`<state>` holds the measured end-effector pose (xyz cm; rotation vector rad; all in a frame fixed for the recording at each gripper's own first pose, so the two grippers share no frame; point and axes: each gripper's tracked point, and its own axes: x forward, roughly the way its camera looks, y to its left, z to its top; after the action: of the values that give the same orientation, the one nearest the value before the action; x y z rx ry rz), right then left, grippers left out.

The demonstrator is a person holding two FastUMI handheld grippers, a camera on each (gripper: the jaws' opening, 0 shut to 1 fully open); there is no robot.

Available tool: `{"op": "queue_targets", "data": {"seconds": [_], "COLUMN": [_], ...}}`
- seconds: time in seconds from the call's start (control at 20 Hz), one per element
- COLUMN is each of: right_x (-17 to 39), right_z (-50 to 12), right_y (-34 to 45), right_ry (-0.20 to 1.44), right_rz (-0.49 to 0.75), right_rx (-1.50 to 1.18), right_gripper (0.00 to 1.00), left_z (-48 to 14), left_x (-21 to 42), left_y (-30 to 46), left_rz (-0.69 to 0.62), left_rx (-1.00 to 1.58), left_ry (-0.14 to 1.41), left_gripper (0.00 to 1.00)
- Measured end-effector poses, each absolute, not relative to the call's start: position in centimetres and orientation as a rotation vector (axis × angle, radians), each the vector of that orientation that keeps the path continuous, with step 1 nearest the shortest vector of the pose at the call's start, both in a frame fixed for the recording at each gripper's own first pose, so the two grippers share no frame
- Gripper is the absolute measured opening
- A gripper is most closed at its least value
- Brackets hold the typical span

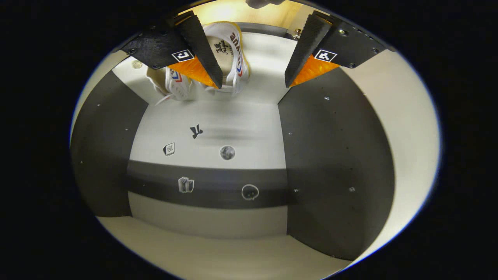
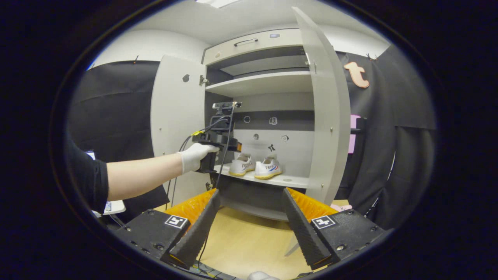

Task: Grab one shoe with the right hand and put it into the shoe cabinet, grab the other shoe with the left hand and put it into the shoe cabinet; then close the right door with the right hand and the left door with the left hand.

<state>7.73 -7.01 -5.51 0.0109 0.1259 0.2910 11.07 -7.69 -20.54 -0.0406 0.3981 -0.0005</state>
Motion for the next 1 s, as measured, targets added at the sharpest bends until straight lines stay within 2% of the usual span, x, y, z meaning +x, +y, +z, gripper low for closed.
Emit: {"op": "queue_targets", "data": {"seconds": [0.5,0.75,0.8,0.85,1.0], "right_x": [6.5,5.1,4.8,4.4,3.3], "right_z": [-2.7,-1.0,-0.8,-0.6,-0.3], "right_y": [-7.7,-7.2,-7.2,-7.2,-6.7], "right_ry": [0.044,0.002,-0.005,-0.011,-0.017], "right_rz": [0.190,0.142,0.129,0.117,0.091], "right_rx": [0.022,0.030,0.028,0.026,0.026], "right_gripper": [1.00,1.00,1.00,1.00,1.00], "left_z": [-12.4,-10.8,-10.7,-10.5,-9.8], "left_x": [-1.3,-9.4,-10.8,-12.4,-16.6], "left_y": [-8.2,-6.5,-5.9,-5.3,-2.9], "left_rz": [-0.062,-0.087,-0.082,-0.075,-0.051], "left_rx": [0.041,0.003,0.001,0.003,0.030], "left_ry": [0.130,0.080,0.070,0.059,0.029], "left_gripper": [0.96,0.96,1.00,0.96,0.96]}}
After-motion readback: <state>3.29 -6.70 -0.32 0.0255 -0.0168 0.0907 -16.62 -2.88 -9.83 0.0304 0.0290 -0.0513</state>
